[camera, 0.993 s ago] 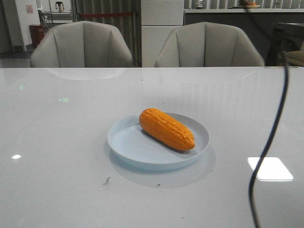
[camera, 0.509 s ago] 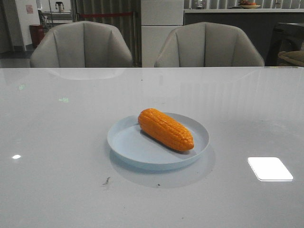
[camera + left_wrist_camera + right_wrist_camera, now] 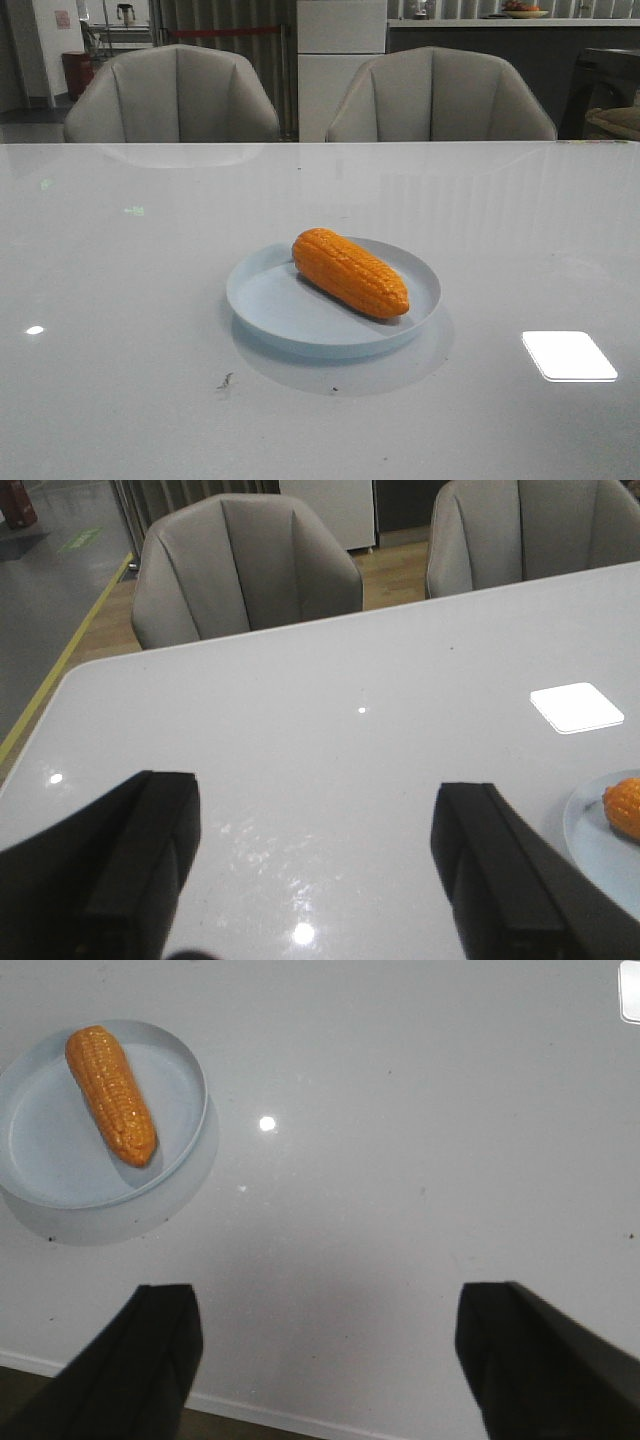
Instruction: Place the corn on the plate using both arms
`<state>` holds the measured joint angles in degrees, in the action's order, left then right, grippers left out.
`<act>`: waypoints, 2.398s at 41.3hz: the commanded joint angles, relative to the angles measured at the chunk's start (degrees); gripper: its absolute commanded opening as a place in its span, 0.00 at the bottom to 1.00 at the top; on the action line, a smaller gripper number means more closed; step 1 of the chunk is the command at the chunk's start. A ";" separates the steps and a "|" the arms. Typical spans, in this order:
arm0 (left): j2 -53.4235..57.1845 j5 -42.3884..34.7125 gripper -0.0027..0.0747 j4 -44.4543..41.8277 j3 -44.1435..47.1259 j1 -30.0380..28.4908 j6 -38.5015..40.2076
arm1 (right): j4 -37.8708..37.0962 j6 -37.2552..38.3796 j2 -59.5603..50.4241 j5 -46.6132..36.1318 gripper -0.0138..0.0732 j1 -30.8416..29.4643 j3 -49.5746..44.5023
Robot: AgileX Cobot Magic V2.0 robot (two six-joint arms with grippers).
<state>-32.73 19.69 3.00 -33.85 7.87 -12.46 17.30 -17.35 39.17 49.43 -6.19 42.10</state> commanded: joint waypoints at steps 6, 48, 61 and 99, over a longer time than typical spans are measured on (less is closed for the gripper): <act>-0.23 -4.23 0.72 0.38 1.67 -0.08 0.37 | 1.54 -0.84 -3.52 -8.54 0.88 0.43 -2.49; -0.23 -5.25 0.71 -0.52 2.19 -0.14 0.37 | 1.53 -0.84 -3.40 -8.26 0.88 0.43 -2.53; 2.64 -13.01 0.30 4.90 6.63 -0.14 0.37 | 1.53 -0.84 -3.40 -8.26 0.88 0.43 -2.53; 33.90 -23.63 0.16 5.71 36.38 -5.45 8.31 | 1.52 -0.84 -3.40 -8.33 0.88 0.43 -2.53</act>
<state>0.28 -0.38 8.27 0.40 2.52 -4.87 17.52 -17.48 35.80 44.91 -5.86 38.09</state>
